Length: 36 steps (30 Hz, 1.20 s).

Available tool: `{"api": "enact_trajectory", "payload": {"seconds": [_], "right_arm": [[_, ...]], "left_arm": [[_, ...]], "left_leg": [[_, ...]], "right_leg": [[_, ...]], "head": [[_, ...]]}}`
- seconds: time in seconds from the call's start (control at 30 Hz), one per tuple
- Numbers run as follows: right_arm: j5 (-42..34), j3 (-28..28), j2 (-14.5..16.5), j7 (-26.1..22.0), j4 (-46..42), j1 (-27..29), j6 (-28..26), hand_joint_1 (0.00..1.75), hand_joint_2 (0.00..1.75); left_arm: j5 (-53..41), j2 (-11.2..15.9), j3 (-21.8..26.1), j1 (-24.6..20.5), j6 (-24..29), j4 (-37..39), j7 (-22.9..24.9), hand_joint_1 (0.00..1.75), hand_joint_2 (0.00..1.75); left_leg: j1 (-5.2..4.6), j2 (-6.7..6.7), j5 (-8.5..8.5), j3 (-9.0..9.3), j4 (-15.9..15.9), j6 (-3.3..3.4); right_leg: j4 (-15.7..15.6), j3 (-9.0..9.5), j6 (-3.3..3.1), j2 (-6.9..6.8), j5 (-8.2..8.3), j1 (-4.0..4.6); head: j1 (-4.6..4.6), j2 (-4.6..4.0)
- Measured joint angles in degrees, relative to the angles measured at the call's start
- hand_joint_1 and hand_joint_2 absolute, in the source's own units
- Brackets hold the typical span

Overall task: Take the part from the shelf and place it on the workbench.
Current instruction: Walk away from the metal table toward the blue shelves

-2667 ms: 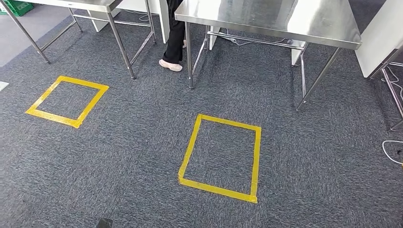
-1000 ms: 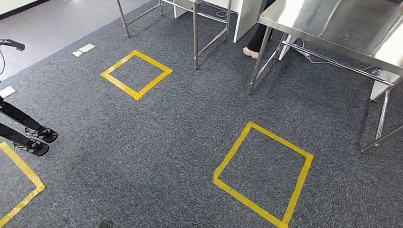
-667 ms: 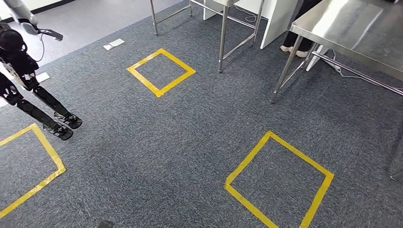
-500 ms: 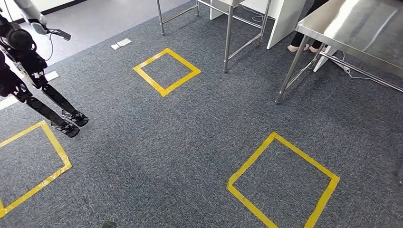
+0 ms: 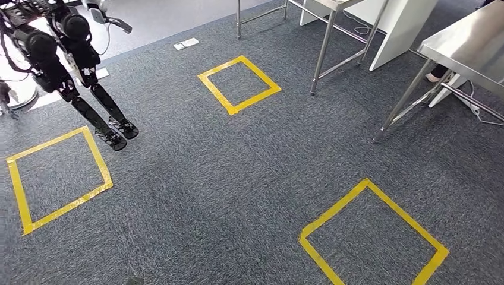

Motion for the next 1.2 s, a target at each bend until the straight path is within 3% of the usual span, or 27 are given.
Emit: {"api": "enact_trajectory", "payload": {"seconds": [0.03,0.1,0.13,0.17,0.2,0.27,0.3,0.37,0.43,0.5,0.53,0.6,0.67,0.7,0.77,0.83,0.9,0.97,1.03,1.07,1.13,1.17,1.2], "right_arm": [[0.03,0.00,0.00,-0.02,0.01,0.00,0.04,0.00,0.00],[0.08,0.00,-0.04,0.00,0.02,0.14,0.13,0.00,0.00],[0.09,0.00,-0.08,0.02,0.02,0.24,0.15,0.00,0.00],[0.09,0.00,-0.09,-0.05,0.02,0.30,0.17,0.00,0.00],[0.07,0.00,-0.05,-0.27,0.02,0.34,0.21,0.00,0.00],[0.01,0.00,0.11,-0.86,0.02,0.22,0.19,0.00,0.00],[0.00,0.00,0.32,-1.03,0.02,0.08,0.02,0.00,0.00],[0.03,0.01,0.82,-0.95,0.03,-0.26,-0.53,0.00,0.00],[0.07,0.03,1.30,-0.72,0.04,-0.56,-0.86,0.00,0.00],[0.04,0.04,1.62,-0.61,0.04,-0.75,-0.90,0.00,0.00],[0.02,0.04,1.73,-0.61,0.04,-0.74,-0.90,0.00,0.00],[-0.06,0.04,1.78,-0.63,0.04,-0.55,-0.89,0.00,0.00],[-0.10,0.04,1.75,-0.64,0.04,-0.38,-0.88,0.00,0.00],[-0.11,0.04,1.75,-0.64,0.04,-0.39,-0.88,0.00,0.00],[-0.10,0.04,1.82,-0.64,0.04,-0.51,-0.88,0.00,0.00],[-0.08,0.04,1.88,-0.64,0.04,-0.58,-0.88,0.00,0.00],[-0.03,0.04,1.89,-0.64,0.04,-0.63,-0.88,0.00,0.00],[0.01,0.06,1.87,-0.64,0.03,-0.72,-0.89,0.00,0.00],[0.06,0.11,1.90,-0.67,0.02,-0.78,-0.89,0.00,0.00],[0.08,0.15,1.90,-0.69,0.02,-0.74,-0.89,0.00,0.00],[0.10,0.20,1.86,-0.71,0.05,-0.51,-0.88,0.00,0.00],[0.10,0.21,1.82,-0.71,0.06,-0.36,-0.88,0.00,0.00],[0.09,0.21,1.77,-0.72,0.06,-0.25,-0.88,0.00,0.00]], "left_arm": [[0.07,0.00,0.01,-0.02,0.02,0.00,-0.03,0.00,0.00],[0.20,0.01,0.02,-0.05,0.04,0.00,-0.13,0.00,0.00],[0.26,0.00,0.02,-0.01,0.05,0.01,-0.16,0.00,0.00],[0.27,-0.04,0.02,0.06,0.06,0.01,-0.20,0.00,0.00],[0.29,-0.08,0.02,0.12,0.07,0.02,-0.21,0.00,0.00],[0.30,-0.19,0.02,0.16,0.08,0.02,-0.21,0.00,0.00],[0.30,-0.23,0.02,0.16,0.08,0.03,-0.20,0.00,0.00],[0.30,-0.28,0.01,0.17,0.09,0.04,-0.12,0.00,0.00],[0.30,-0.28,-0.01,0.24,0.11,0.11,0.02,0.00,0.00],[0.24,-0.31,-0.08,0.37,0.15,0.20,0.14,0.00,0.00],[0.21,-0.32,-0.17,0.37,0.18,0.23,0.20,0.00,0.00],[0.17,-0.33,-0.35,0.25,0.28,0.24,0.28,0.00,0.00],[0.10,-0.34,-0.47,0.20,0.36,0.24,0.35,0.00,0.00],[0.07,-0.34,-0.52,0.23,0.36,0.24,0.40,0.00,0.00],[-0.01,-0.31,-0.61,0.19,0.36,0.24,0.48,0.00,0.00],[-0.05,-0.27,-0.71,-0.02,0.36,0.23,0.51,0.00,0.00],[-0.07,-0.26,-0.81,-0.19,0.36,0.22,0.57,0.00,0.00],[-0.05,-0.24,-0.85,-0.16,0.36,0.24,0.60,0.00,0.00],[-0.03,-0.27,-0.86,-0.14,0.37,0.23,0.61,0.00,0.00],[-0.03,-0.27,-0.87,-0.18,0.37,0.23,0.61,0.00,0.00],[-0.02,-0.24,-0.87,-0.19,0.36,0.23,0.62,0.00,0.00],[0.01,-0.23,-0.87,-0.13,0.36,0.24,0.61,0.00,0.00],[0.03,-0.25,-0.88,-0.03,0.36,0.24,0.61,0.00,0.00]], "left_leg": [[0.11,-0.57,0.26,0.07,-0.26,0.42],[0.15,-1.83,0.49,-0.06,-0.36,0.85],[0.11,-2.63,0.51,-0.13,-0.34,0.90],[0.08,-3.41,0.52,-0.16,-0.32,0.91],[0.07,-4.20,0.54,-0.14,-0.29,0.90],[0.09,-5.67,0.56,-0.06,-0.19,0.80],[0.01,-6.34,0.54,-0.04,-0.08,0.61],[-0.20,-7.30,0.52,-0.18,0.09,0.10],[-0.24,-8.05,0.70,-0.44,0.05,-0.49],[-0.17,-6.92,0.02,-1.08,1.05,-0.98],[-0.16,-5.56,-1.26,-1.95,2.90,-1.21],[-0.10,-2.73,-5.34,-5.23,10.05,-1.64],[0.15,-1.83,-7.75,-8.26,16.43,-1.97],[0.26,-1.61,-7.28,-8.33,16.64,-2.03],[0.32,-0.53,-4.00,-5.02,10.62,-1.87],[0.08,1.70,-1.48,-0.88,3.13,-1.41],[-0.29,2.40,-1.04,0.37,0.55,-0.93],[-0.33,1.14,-0.65,0.31,0.12,-0.34],[-0.09,0.05,0.03,0.57,-0.75,0.54],[0.10,-0.56,0.35,0.67,-1.11,0.90],[0.11,-1.92,0.54,0.50,-1.19,1.14],[0.11,-2.75,0.58,0.43,-1.18,1.10],[0.12,-3.56,0.62,0.42,-1.15,1.04]], "right_leg": [[2.46,-1.07,-0.02,1.53,-1.39,-0.18],[10.33,-4.86,-0.28,4.41,-4.93,-0.51],[14.13,-6.84,-0.20,5.02,-6.21,-0.55],[16.00,-7.98,0.07,5.23,-6.48,-0.55],[15.56,-8.02,0.49,5.36,-5.73,-0.54],[8.29,-4.99,1.41,6.20,-2.01,-0.79],[4.27,-3.34,1.51,7.06,-0.22,-0.83],[-0.07,-1.74,0.89,8.08,1.64,-0.76],[-0.34,-1.57,-0.16,7.44,2.00,-0.64],[-0.46,-1.31,-1.09,6.47,2.35,-0.94],[-0.55,-1.28,-1.64,5.90,2.49,-1.09],[-0.57,-1.33,-2.40,4.68,2.50,-0.85],[-0.57,-1.40,-2.62,3.31,2.42,-0.58],[-0.56,-1.41,-2.65,2.69,2.38,-0.51],[-0.56,-1.29,-2.61,1.63,2.27,-0.45],[-0.52,-1.09,-2.29,0.74,2.00,-0.09],[-0.56,-0.90,-1.80,-0.12,1.78,0.29],[-0.65,-0.85,-1.27,-0.94,1.65,0.42],[1.18,-1.53,-0.99,0.59,0.33,0.30],[4.02,-2.76,-1.05,2.11,-1.22,0.18],[11.86,-6.31,-1.26,4.56,-4.67,-0.18],[15.13,-7.89,-1.13,5.04,-5.78,-0.25],[15.96,-8.36,-0.76,5.20,-5.72,-0.35]], "head": [[0.08,0.00],[0.23,0.00],[0.25,0.00],[0.24,0.00],[0.25,0.00],[0.26,0.00],[0.31,0.00],[0.33,0.00],[0.31,0.00],[0.21,0.00],[0.07,0.00],[-0.13,0.00],[-0.15,0.00],[-0.17,0.00],[-0.18,0.00],[-0.13,0.00],[-0.05,0.00],[-0.04,0.00],[0.01,0.00],[0.10,0.00],[0.21,0.00],[0.26,0.00],[0.26,0.00]]}}
